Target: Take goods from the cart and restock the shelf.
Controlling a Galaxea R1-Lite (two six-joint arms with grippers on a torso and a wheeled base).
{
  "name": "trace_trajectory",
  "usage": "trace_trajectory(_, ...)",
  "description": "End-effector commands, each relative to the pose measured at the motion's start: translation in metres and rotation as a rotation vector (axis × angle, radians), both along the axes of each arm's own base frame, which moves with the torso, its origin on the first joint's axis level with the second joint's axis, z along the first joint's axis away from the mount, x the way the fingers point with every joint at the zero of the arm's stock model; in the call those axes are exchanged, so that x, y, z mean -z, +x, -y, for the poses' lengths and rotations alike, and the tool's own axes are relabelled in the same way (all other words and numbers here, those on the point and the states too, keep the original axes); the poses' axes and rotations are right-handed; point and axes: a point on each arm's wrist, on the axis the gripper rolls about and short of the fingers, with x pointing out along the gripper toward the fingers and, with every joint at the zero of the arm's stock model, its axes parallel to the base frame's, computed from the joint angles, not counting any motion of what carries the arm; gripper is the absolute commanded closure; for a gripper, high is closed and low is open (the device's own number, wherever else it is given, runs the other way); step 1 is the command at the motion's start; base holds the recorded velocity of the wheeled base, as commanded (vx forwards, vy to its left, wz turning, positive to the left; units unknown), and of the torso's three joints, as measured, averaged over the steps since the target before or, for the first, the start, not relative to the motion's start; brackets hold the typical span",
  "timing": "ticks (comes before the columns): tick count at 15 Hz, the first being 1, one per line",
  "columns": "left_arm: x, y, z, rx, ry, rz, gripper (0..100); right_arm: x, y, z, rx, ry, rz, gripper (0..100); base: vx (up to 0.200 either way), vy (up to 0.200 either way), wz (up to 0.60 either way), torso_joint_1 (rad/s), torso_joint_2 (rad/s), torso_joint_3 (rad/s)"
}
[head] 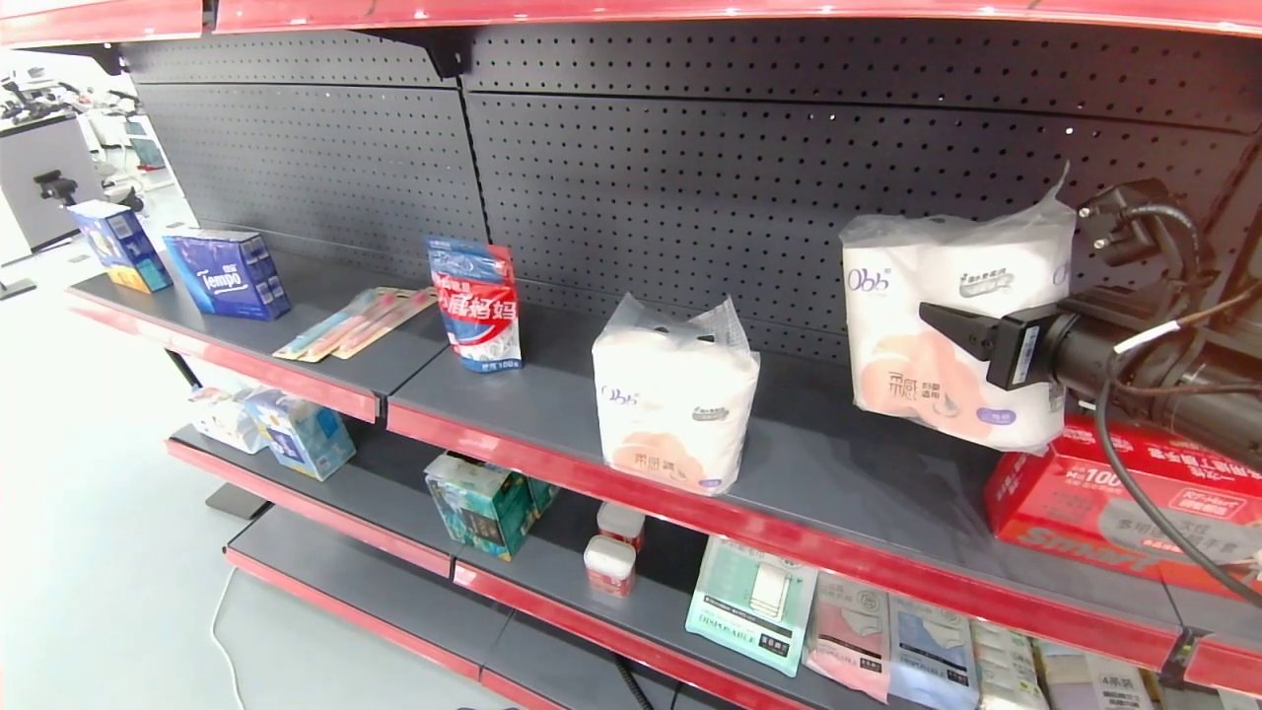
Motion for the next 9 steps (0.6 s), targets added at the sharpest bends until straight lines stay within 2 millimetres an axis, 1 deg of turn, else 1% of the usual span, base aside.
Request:
trace_trajectory(1, -0.0002, 0.0017, -0.0006, 0.041, 0.004, -0.024, 0, 0.0000, -0.0007, -0.0001, -0.001, 0.000, 0.000, 100, 0.000, 0.000, 0.00, 0.000, 0.00, 0.000)
trace_trajectory(2, -0.0004, 0.0028, -0.0020, 0.150, 0.008, -0.037, 0, 0.0004, -0.0003, -0.0002, -0.001, 0.001, -0.001, 100, 0.000, 0.000, 0.00, 0.000, 0.00, 0.000)
trace_trajectory(4, 0.0000, -0.0002, -0.0032, 0.217, 0.006, 0.006, 0, 0.0000, -0.0006, 0.0003, 0.000, 0.002, 0.000, 100, 0.000, 0.000, 0.00, 0.000, 0.00, 0.000)
trace_trajectory(7, 0.0000, -0.0001, -0.0035, 0.185, 0.010, 0.004, 0, -0.0004, -0.0005, 0.0023, 0.008, 0.002, 0.002, 100, 0.000, 0.000, 0.00, 0.000, 0.00, 0.000)
trace_trajectory(9, -0.0001, 0.0003, -0.0020, 0.095, 0.009, -0.004, 0, -0.0009, 0.0015, 0.0047, 0.019, -0.001, 0.004, 100, 0.000, 0.000, 0.00, 0.000, 0.00, 0.000)
